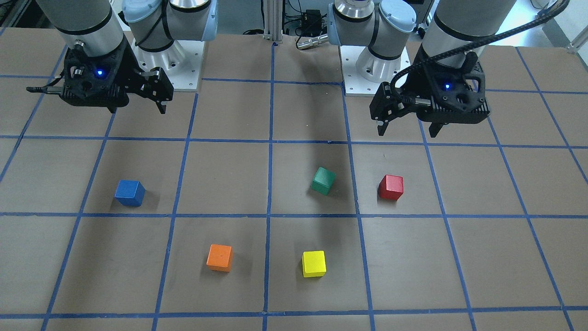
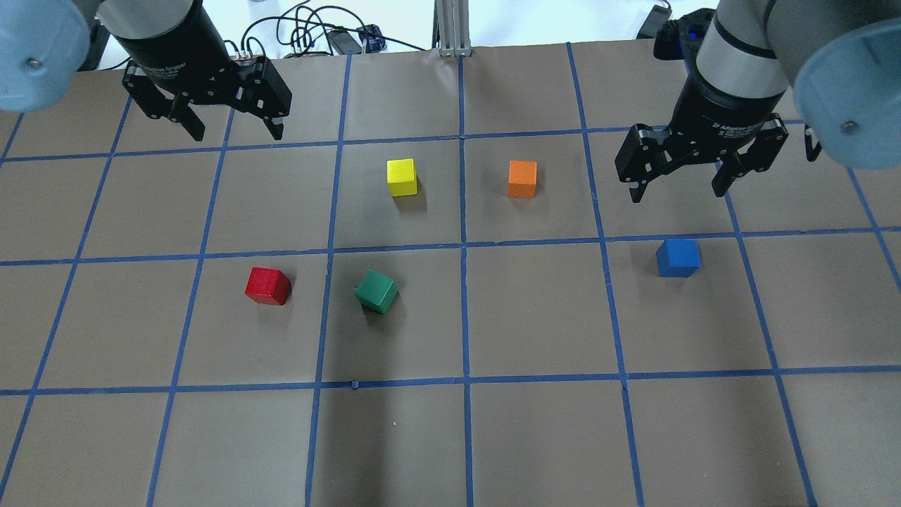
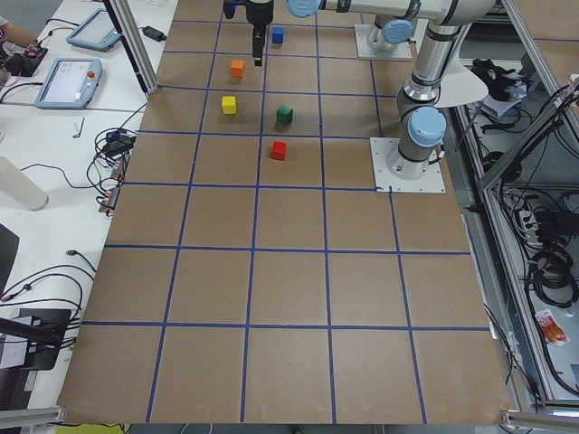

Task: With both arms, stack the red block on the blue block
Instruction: 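Move the left gripper down toward the red cube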

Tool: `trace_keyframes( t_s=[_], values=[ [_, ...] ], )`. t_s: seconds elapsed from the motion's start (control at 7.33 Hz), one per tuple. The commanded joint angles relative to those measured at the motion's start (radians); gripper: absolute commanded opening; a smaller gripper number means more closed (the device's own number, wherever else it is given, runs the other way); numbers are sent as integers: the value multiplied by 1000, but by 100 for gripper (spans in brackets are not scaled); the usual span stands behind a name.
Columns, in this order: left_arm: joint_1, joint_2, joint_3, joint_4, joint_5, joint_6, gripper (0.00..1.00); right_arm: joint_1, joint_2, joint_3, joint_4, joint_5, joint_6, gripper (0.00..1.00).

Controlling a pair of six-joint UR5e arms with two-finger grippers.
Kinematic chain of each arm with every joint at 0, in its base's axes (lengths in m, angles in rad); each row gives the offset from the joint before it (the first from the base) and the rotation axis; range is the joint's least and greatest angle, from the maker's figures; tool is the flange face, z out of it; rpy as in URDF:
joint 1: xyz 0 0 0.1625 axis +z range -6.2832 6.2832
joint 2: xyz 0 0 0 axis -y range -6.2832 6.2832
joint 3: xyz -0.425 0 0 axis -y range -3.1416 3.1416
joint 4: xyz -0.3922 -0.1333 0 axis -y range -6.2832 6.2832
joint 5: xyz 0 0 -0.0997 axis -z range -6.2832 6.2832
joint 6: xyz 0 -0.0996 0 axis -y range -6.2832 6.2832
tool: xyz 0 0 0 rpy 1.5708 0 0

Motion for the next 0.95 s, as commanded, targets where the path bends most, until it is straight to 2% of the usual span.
trace_keyframes(
  t_s=[0.0, 0.82],
  values=[
    [2, 7, 1, -20, 17, 3, 100, 0, -3, 16, -1, 1, 0, 100],
    [1, 1, 1, -15, 23, 3, 100, 2, -5, 31, -1, 1, 1, 100]
  ],
)
